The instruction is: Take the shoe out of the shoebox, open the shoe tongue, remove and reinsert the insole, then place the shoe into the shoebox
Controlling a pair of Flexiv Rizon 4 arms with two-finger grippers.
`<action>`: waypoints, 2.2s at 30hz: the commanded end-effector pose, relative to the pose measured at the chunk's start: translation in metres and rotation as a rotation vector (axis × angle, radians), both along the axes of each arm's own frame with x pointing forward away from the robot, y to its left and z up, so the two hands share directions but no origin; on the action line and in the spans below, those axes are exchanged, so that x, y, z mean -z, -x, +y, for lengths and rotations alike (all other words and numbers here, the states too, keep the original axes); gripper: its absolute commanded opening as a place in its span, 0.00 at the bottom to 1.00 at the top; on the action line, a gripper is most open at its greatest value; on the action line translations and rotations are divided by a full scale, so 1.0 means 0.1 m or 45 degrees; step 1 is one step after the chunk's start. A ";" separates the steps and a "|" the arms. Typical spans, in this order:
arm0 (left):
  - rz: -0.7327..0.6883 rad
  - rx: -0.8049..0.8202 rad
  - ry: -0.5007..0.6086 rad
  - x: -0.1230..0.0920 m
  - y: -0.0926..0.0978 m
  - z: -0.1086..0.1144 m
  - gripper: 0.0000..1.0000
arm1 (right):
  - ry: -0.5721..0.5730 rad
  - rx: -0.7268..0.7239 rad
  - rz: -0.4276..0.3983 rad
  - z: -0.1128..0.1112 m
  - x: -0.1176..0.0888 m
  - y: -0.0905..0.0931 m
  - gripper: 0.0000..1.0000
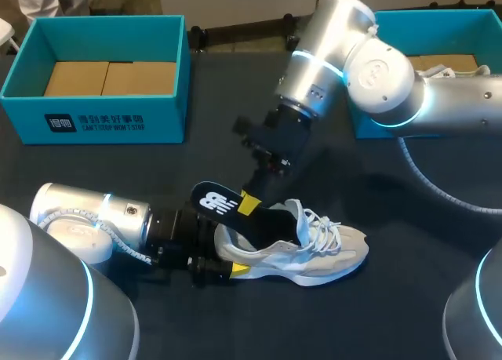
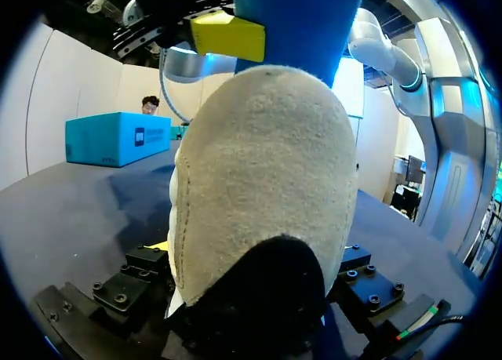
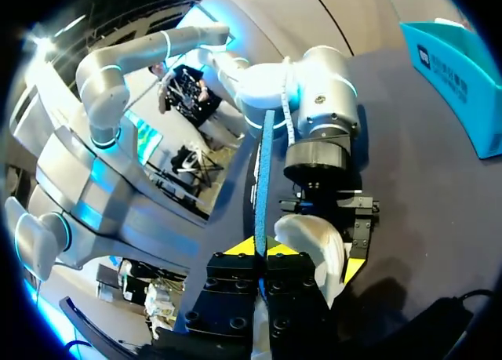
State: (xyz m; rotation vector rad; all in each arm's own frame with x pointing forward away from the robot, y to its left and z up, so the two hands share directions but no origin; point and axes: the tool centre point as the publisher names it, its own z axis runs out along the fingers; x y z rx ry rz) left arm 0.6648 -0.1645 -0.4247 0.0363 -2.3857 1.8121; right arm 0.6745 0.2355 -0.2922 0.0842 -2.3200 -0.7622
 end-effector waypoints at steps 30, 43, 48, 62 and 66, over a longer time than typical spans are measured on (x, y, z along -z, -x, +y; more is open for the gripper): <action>-0.001 -0.001 -0.002 0.03 0.00 0.03 0.00 | -0.284 0.147 -0.046 -0.23 -1.07 -0.17 0.00; -0.001 -0.001 -0.002 0.03 0.00 0.03 0.00 | -0.402 0.324 -0.100 -0.45 -1.57 -0.24 0.00; -0.001 -0.001 -0.002 0.03 0.00 0.03 0.00 | -0.402 0.324 -0.100 -0.45 -1.57 -0.24 0.00; -0.001 -0.001 -0.002 0.03 0.00 0.03 0.00 | -0.372 0.513 -0.151 -0.71 -2.21 -0.29 0.00; -0.001 -0.001 -0.002 0.03 0.00 0.03 0.00 | -0.397 0.569 -0.164 -0.82 -2.45 -0.26 0.00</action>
